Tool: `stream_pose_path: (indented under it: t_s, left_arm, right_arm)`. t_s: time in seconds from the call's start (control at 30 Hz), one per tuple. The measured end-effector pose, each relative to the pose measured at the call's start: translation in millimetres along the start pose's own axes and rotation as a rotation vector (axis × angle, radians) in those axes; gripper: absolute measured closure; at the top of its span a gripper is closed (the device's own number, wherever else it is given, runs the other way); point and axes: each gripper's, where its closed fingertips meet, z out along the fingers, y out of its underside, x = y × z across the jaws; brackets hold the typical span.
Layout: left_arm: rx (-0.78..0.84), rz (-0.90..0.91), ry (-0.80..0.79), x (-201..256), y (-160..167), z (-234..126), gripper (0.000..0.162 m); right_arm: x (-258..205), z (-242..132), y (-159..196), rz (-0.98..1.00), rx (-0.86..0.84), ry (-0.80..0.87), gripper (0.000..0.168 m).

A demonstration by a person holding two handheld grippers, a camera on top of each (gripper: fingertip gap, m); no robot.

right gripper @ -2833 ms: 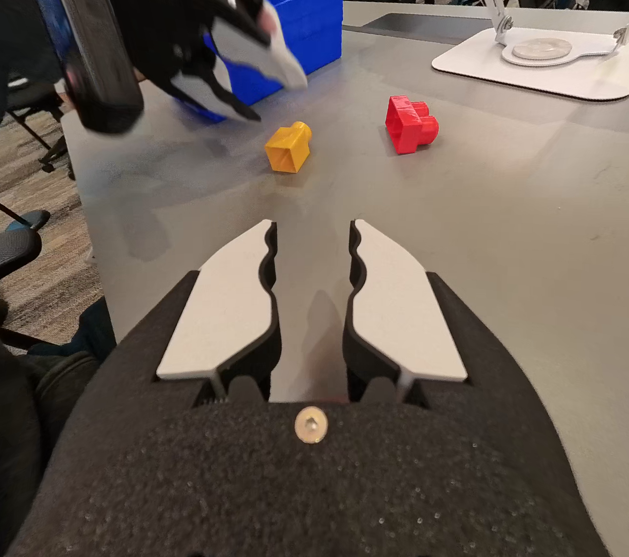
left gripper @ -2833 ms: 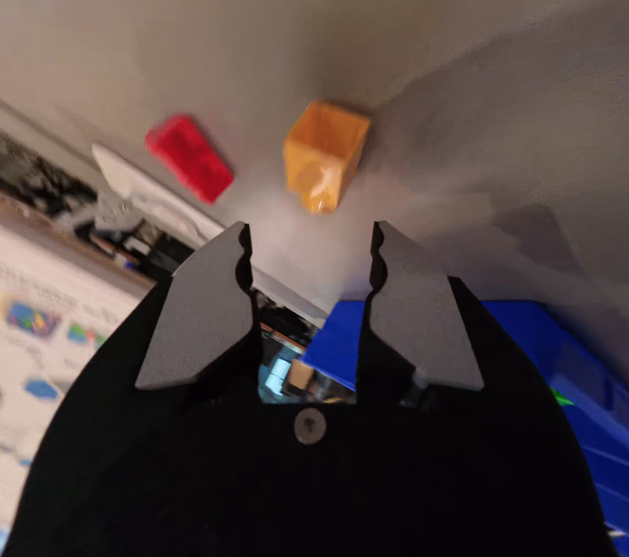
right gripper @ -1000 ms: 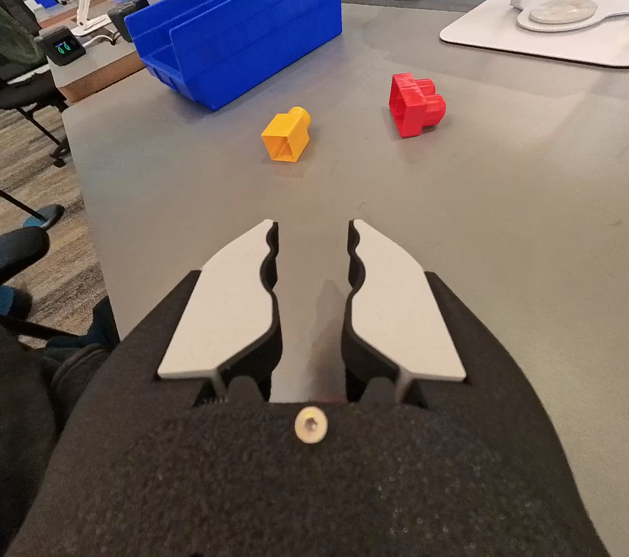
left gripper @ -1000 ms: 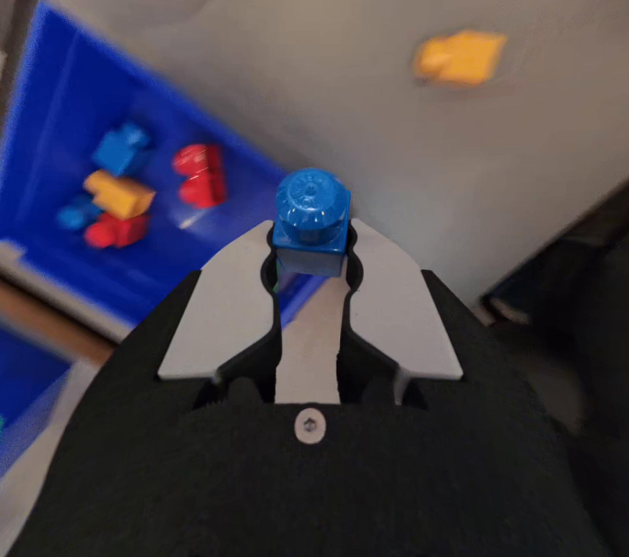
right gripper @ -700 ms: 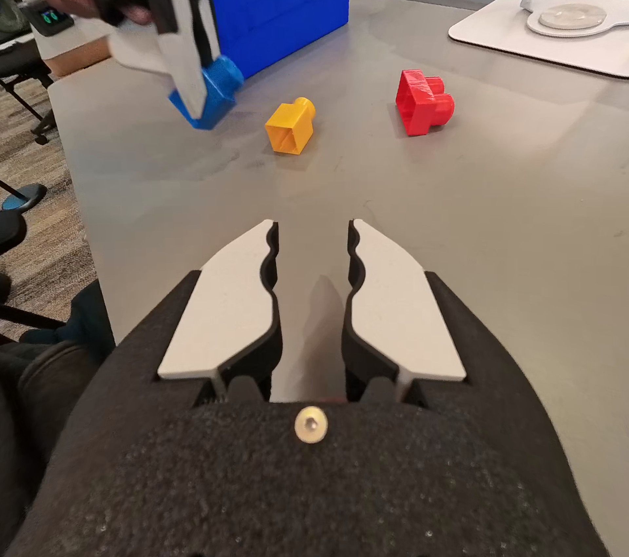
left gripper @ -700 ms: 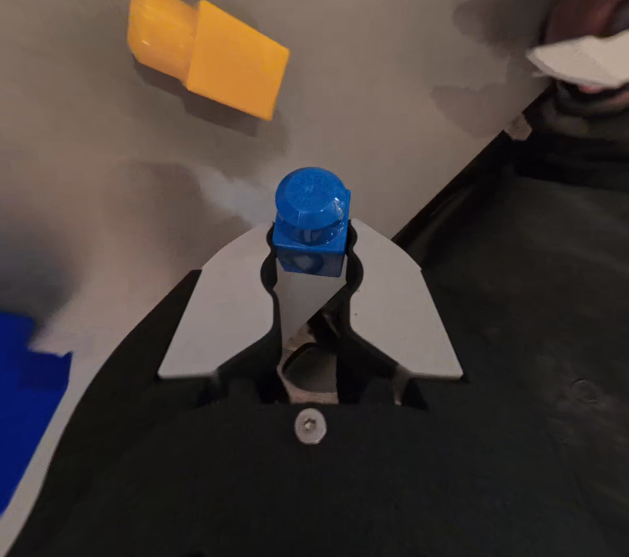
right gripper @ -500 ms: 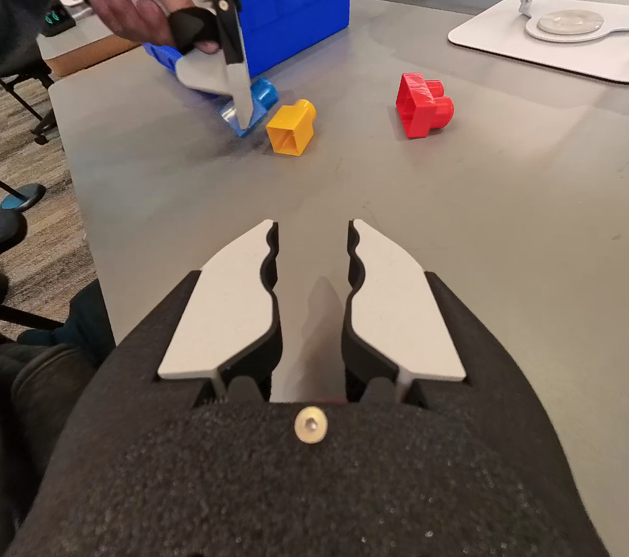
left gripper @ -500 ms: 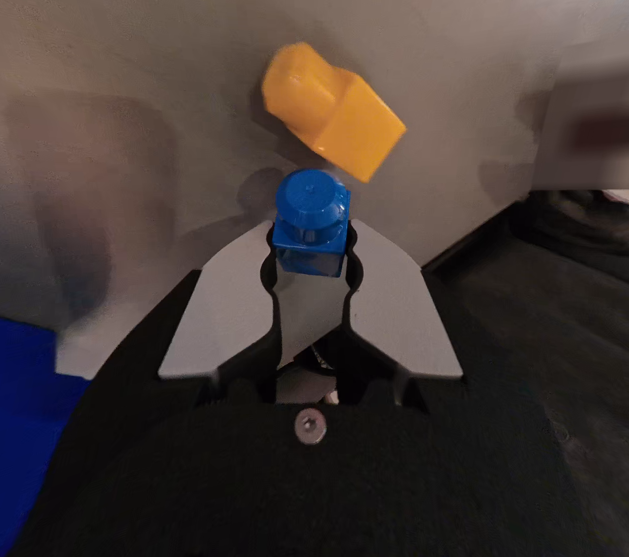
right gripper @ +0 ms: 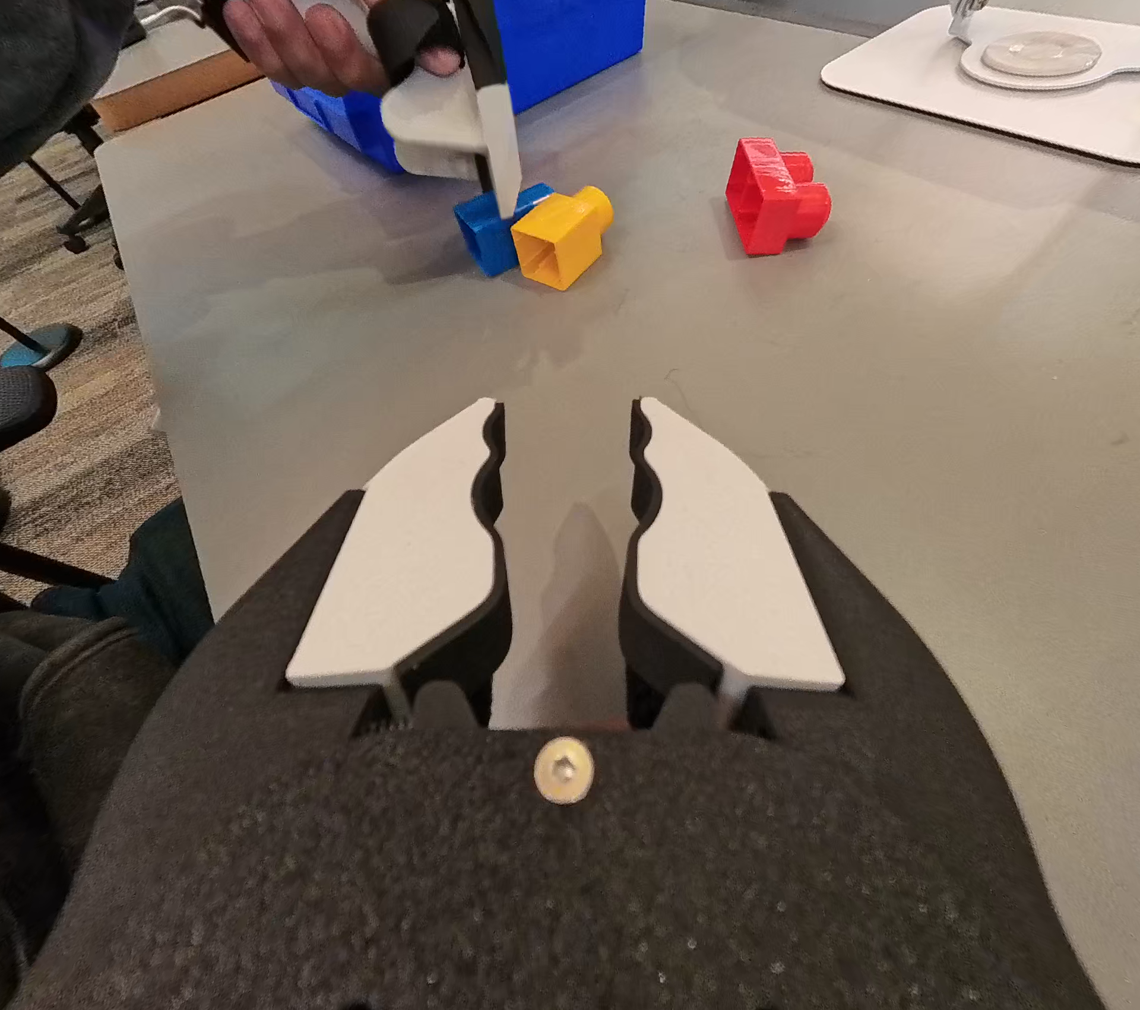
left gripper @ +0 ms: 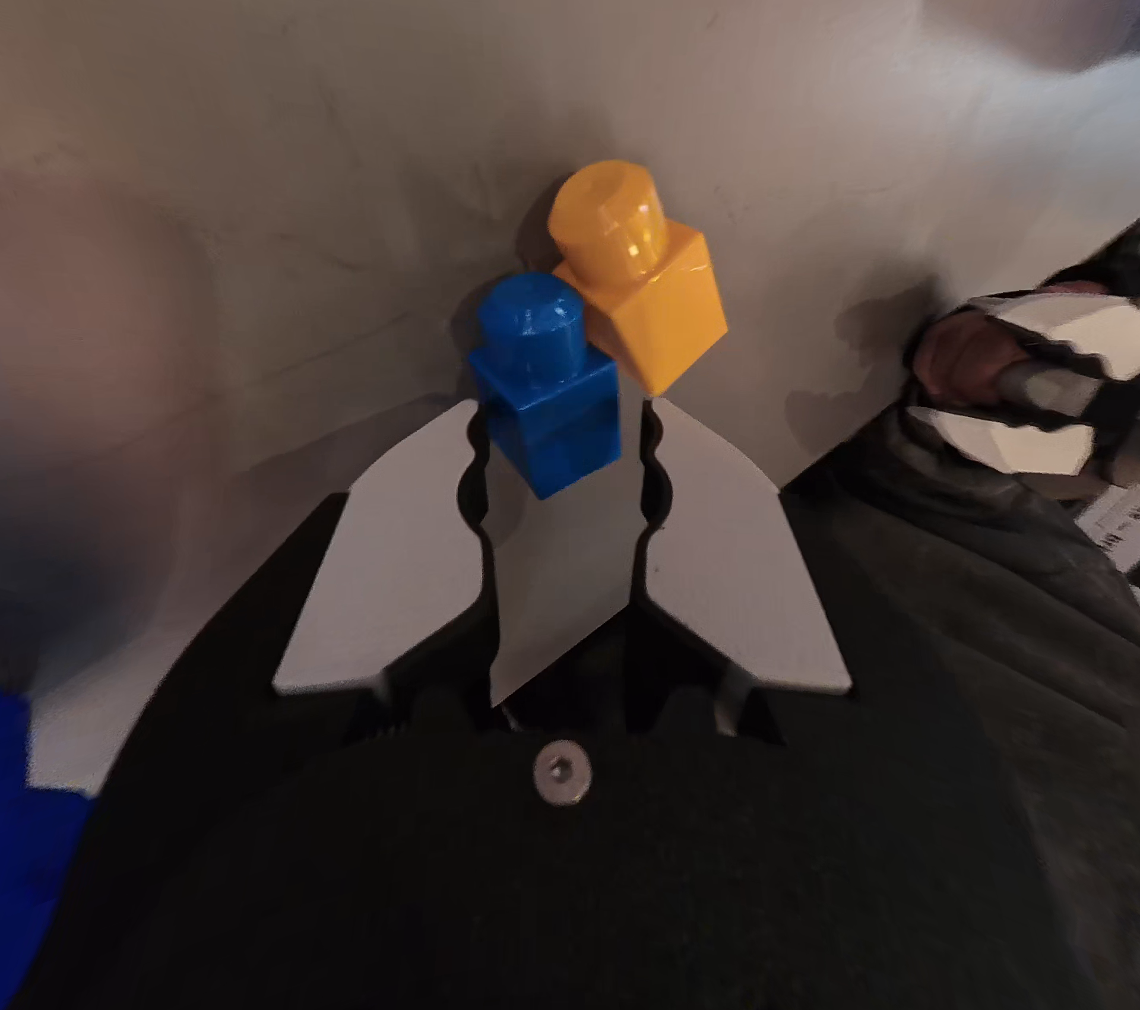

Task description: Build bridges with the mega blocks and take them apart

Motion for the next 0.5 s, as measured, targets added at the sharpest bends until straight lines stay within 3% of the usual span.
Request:
stream_pose_path:
  t_s: [0.13,0.33,0.5]
  left_arm:
    - [0.105,0.043,0.049,13,2,-9,0.105]
    - [0.562,0.209,-0.156,21,12,-19,0.079]
    - [0.802,0.109,-0.297,26,25,3,0.061]
  right_arm:
    - [0,0,0,0.004,0.001,-0.001,0.129]
    - [-1,-1,1,0.011,-0.003,-0.012,0.129]
    - [2,-8,-1,0.031,0.032,0.005,0.130]
